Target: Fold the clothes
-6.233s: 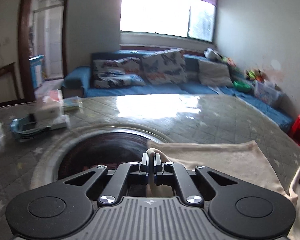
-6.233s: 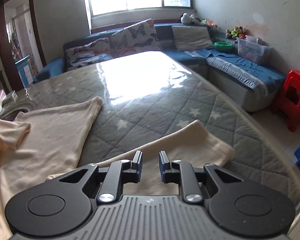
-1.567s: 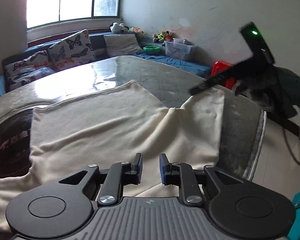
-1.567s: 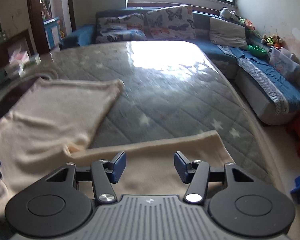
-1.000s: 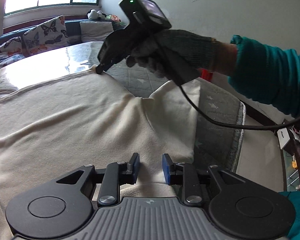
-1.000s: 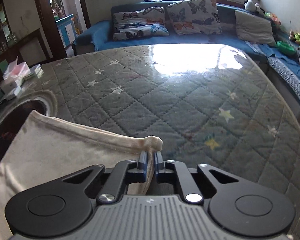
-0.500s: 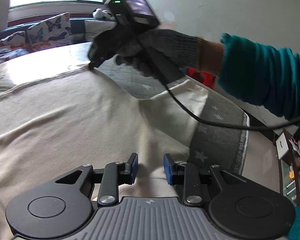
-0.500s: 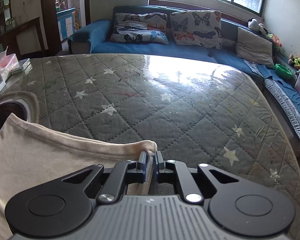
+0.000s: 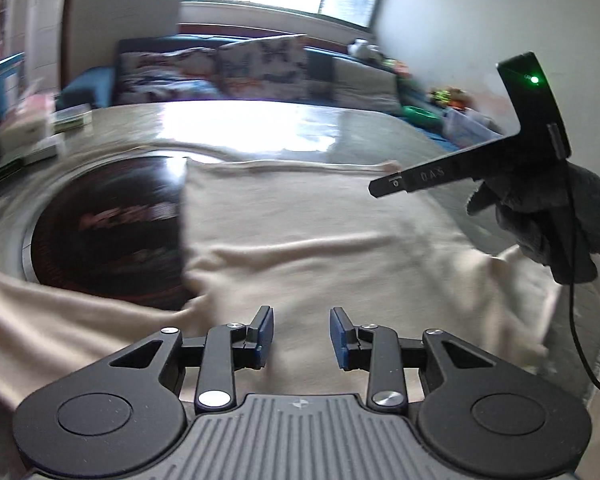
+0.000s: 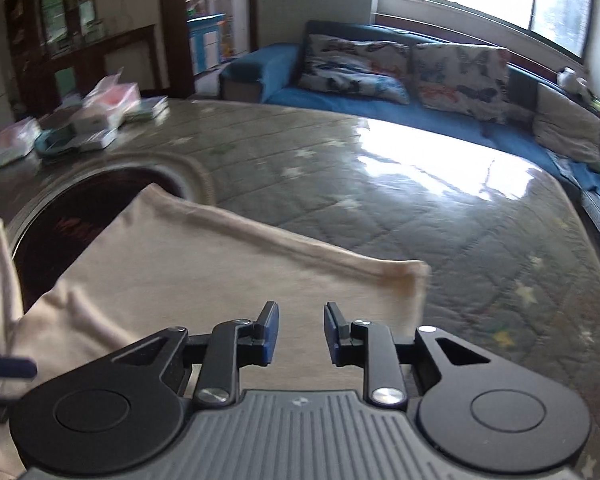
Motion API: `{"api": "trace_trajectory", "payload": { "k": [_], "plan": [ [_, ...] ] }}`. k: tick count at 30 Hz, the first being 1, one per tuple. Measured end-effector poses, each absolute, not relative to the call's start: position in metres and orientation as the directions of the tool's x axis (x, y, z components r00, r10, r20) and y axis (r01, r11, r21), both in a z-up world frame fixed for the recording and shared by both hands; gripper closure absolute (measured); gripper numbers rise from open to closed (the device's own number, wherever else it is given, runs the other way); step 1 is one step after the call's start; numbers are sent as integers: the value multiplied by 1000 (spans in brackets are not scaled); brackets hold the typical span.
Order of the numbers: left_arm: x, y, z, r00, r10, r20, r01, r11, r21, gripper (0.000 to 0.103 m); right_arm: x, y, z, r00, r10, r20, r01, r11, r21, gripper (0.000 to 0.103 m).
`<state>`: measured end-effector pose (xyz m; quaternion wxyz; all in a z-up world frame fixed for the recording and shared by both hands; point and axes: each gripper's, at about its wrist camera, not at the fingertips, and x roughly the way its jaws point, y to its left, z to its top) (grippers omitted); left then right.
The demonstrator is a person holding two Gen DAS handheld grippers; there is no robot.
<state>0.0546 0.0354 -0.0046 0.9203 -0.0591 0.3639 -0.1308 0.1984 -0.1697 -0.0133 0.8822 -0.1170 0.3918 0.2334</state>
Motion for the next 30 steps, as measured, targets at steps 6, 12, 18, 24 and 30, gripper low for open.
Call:
{"api": "trace_trajectory", "payload": {
  "k": [6, 12, 18, 24, 30],
  "plan": [
    [42, 52, -4, 716, -275, -642, 178, 961, -214, 67, 209, -122, -26, 556, 364, -747, -546, 838, 3, 73],
    [38, 51, -6, 722, -283, -632, 178, 958, -225, 65, 228, -95, -35, 601, 331, -727, -526, 849, -48, 73],
    [29, 55, -3, 733, -286, -617, 171, 956, -240, 64, 246, -85, -36, 626, 300, -720, -506, 859, -82, 71],
    [17, 81, 0, 760, -219, -612, 89, 968, -237, 61, 224, -89, -22, 606, 335, -721, -549, 832, -75, 66],
    [2, 117, -5, 770, -108, -629, -36, 977, -211, 61, 162, -89, -13, 562, 404, -722, -658, 747, -94, 60]
  ]
}}
